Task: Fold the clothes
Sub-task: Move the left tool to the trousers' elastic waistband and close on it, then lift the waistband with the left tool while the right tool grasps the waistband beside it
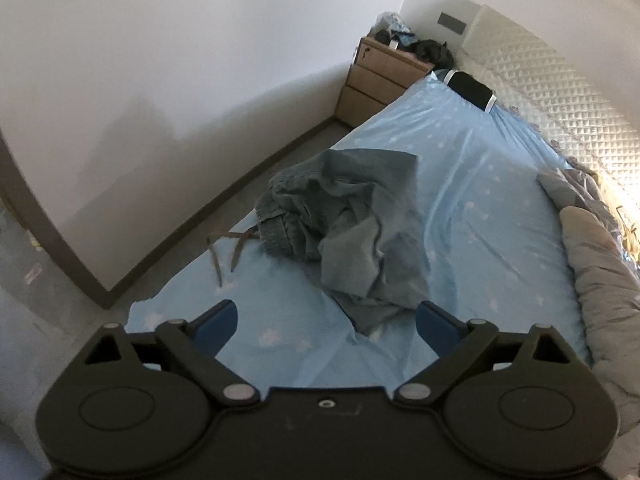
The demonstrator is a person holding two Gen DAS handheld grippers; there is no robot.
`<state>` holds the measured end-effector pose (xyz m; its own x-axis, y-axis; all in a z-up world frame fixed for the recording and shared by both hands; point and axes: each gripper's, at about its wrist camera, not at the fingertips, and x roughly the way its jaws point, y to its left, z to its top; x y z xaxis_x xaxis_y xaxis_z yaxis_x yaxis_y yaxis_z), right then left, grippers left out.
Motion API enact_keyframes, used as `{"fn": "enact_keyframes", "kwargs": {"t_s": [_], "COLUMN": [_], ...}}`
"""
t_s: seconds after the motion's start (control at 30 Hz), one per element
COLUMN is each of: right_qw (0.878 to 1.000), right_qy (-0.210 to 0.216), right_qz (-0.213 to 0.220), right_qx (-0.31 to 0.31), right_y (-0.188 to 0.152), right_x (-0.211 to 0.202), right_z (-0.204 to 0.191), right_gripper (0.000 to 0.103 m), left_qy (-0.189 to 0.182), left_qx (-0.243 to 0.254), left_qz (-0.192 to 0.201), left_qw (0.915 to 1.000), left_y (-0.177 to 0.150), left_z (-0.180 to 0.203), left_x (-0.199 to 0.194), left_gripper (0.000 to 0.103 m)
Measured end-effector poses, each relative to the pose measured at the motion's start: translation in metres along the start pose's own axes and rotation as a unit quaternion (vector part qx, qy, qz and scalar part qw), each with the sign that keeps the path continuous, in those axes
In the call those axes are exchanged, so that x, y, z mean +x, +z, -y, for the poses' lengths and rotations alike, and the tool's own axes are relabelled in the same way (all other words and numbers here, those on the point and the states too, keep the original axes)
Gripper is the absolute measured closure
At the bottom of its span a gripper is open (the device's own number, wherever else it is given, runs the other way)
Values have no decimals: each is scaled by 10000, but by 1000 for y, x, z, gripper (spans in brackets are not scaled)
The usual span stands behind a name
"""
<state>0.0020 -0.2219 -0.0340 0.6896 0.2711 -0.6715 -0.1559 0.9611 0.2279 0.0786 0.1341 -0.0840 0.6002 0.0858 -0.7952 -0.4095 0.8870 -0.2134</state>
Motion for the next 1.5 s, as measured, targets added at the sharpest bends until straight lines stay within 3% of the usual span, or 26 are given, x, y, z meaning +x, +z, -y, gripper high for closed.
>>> {"fn": "enact_keyframes", "kwargs": {"t_s": [0.27, 0.37, 0.67, 0.87, 1.03, 1.1, 1.17, 1.33, 1.5], "right_qw": [9958, 9908, 9673, 9514, 9501, 9500, 9498, 9525, 9618], "right_qy": [-585, -908, -1967, -2342, -2377, -2383, -2389, -2326, -2078], "right_qz": [-683, -982, -1381, -1723, -1736, -1732, -1727, -1654, -1456], "right_qx": [182, 201, 807, 1015, 1035, 1041, 1047, 1065, 1032], "right_y": [21, 26, 33, 24, 26, 28, 29, 32, 30], "right_x": [50, 65, 78, 83, 84, 84, 85, 84, 83], "right_z": [-46, -62, -70, -80, -81, -82, -82, -82, -79], "right_gripper": [12, 13, 13, 13, 13, 13, 13, 13, 15], "left_qy": [-428, -514, -452, -633, -863, -850, -869, -827, -842], "left_qx": [-262, -152, -168, -335, -455, -434, -376, -81, 7], "left_qz": [-309, -448, -669, -954, -1051, -1155, -1156, -961, -550], "left_qw": [9983, 9976, 9966, 9929, 9897, 9887, 9888, 9919, 9949], "left_y": [52, 61, 64, 63, 59, 58, 58, 62, 72], "left_z": [-60, -69, -91, -96, -101, -102, -101, -89, -83], "left_x": [128, 172, 279, 329, 346, 346, 339, 304, 249], "left_gripper": [23, 23, 33, 35, 39, 46, 65, 82, 83]}}
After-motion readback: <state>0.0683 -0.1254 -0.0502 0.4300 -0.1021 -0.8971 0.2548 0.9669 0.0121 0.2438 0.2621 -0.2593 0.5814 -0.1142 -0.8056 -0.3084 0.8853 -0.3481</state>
